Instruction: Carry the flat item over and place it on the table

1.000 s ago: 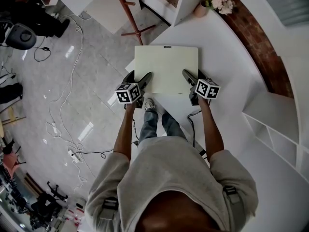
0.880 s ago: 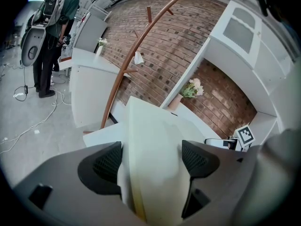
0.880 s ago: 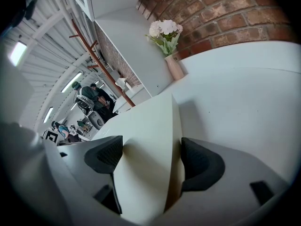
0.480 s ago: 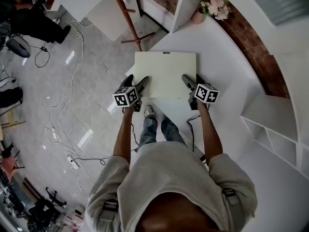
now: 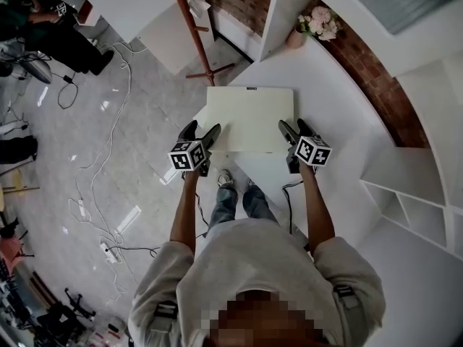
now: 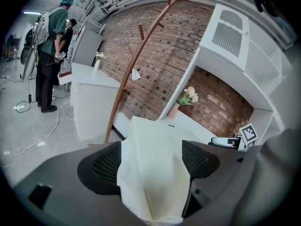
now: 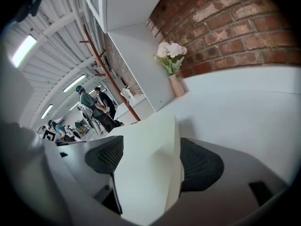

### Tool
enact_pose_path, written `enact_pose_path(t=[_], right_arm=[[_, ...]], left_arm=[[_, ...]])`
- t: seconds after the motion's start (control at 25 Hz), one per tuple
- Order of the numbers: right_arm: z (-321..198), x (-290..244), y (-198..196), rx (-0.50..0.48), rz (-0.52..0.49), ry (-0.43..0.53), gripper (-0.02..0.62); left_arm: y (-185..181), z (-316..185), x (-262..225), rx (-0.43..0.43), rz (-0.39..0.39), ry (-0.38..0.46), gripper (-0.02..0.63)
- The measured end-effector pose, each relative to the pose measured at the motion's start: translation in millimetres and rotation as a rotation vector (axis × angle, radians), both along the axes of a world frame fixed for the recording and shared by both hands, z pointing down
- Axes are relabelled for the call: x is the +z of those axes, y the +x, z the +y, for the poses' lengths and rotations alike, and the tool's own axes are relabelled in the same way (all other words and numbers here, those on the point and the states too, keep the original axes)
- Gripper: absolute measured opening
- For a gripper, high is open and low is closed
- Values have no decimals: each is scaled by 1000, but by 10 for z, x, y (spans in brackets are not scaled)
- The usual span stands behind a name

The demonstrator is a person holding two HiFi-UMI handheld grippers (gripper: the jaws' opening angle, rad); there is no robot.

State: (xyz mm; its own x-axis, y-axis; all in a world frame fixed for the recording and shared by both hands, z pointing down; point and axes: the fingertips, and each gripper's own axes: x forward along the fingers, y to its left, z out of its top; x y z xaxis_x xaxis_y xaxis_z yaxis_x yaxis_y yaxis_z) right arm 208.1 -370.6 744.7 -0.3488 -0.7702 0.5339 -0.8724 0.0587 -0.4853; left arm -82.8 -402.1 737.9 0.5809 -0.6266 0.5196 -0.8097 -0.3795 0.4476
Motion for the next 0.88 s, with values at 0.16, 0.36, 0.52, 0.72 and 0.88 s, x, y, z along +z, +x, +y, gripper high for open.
enact_pose_path(t=[0.16, 0.36, 0.52, 0.72, 0.88], right_arm=[[93, -153, -49, -15, 5, 35, 394], [214, -345, -160, -38, 50, 68, 242], [297, -510, -289, -53, 69, 98, 125], [385, -709, -441, -83, 73, 127, 34], [351, -958, -597, -119, 67, 191, 26]], left_arm=[[14, 112, -130, 23, 4, 23, 410], [88, 266, -354, 67, 30, 52, 316], [86, 372, -544, 75, 52, 96, 173], [76, 502, -746, 80, 67, 134, 34], [55, 545, -913, 76, 78, 164, 17]])
